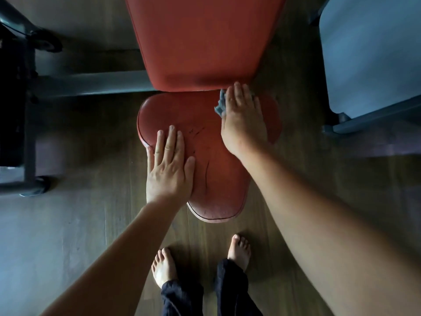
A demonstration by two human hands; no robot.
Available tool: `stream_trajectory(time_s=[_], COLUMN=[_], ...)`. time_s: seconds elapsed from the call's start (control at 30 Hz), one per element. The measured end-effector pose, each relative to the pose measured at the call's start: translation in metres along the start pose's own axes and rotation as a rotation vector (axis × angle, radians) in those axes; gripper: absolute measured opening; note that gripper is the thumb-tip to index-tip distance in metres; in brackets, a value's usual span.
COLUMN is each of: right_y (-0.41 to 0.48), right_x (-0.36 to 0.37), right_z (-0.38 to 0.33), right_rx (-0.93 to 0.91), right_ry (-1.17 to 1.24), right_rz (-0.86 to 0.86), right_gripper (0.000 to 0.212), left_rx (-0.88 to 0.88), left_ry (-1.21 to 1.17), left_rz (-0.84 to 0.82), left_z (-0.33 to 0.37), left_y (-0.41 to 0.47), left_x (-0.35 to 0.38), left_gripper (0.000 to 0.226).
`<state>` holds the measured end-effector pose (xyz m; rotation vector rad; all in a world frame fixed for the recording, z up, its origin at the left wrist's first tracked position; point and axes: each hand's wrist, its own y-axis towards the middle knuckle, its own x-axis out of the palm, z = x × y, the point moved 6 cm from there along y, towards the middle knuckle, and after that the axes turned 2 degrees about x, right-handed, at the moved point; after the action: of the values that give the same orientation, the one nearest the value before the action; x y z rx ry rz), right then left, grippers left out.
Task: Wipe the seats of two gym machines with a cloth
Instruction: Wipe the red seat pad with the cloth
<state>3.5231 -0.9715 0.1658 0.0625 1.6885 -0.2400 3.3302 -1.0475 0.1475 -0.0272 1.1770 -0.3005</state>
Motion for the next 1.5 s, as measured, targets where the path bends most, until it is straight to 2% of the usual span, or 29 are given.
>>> stream_trajectory(time_s=[0.13,0.2,0.27,0.37,0.47,0.6,0.67,0.73,0.83,0.9,1.0,1.07,1.3,1.5], right_y=[-0.092,-0.085,-0.038,0.025,0.002,-0.094,-0.086,-0.041,0.014,0.002,-0.066,-0.087,0.024,-0.076], right_x=[0.002,0.002,0.001,-0.003,-0.007,0.000,0.000,0.002,0.008,0.006,0.001,0.000,0.011,0.003], right_z=[0.001,0.012,0.026,0.052,0.041,-0.008,-0.015,-0.022,-0.039,-0.048,-0.054,-0.052,-0.097,-0.087], right_rx=[-0.125,-0.175,-0.129,0.065,0.128,-0.085,-0.169,-0.204,-0.164,-0.171,-0.344,-0.394,-0.286,-0.509], right_ry=[0.057,0.066,0.022,-0.009,0.001,0.071,0.079,0.060,0.028,0.020,0.037,0.058,0.019,0.019], right_rz=[0.016,-0.010,0.006,-0.035,0.009,-0.006,-0.035,-0.039,-0.069,-0.051,-0.054,-0.081,-0.088,-0.129], right_gripper=[0.057,0.058,0.060,0.061,0.063,0.062,0.060,0.060,0.062,0.063,0.061,0.061,0.062,0.062], left_rx=[-0.002,-0.008,-0.004,-0.004,-0.011,-0.010,-0.006,-0.004,-0.003,-0.003,-0.004,-0.005,-0.125,-0.142], left_ry=[-0.006,-0.007,-0.003,-0.001,-0.007,-0.012,-0.011,0.003,0.035,0.037,0.020,-0.003,-0.028,-0.080], left_rz=[0.006,0.007,0.002,-0.004,-0.004,-0.008,-0.005,-0.005,-0.013,-0.013,-0.014,-0.018,-0.001,0.034], left_z=[0.000,0.000,0.001,0.001,0.001,0.002,0.003,0.003,0.001,-0.002,-0.008,-0.012,-0.045,-0.063], left_y=[0.000,0.000,0.000,0.000,-0.001,0.000,0.000,0.000,0.000,0.000,0.001,0.002,0.006,0.002], left_x=[-0.001,-0.001,-0.002,-0.002,-0.003,-0.005,-0.006,-0.008,-0.010,-0.013,-0.015,-0.017,-0.031,-0.028], left_gripper=[0.069,0.069,0.070,0.069,0.070,0.070,0.070,0.071,0.070,0.069,0.068,0.067,0.071,0.077])
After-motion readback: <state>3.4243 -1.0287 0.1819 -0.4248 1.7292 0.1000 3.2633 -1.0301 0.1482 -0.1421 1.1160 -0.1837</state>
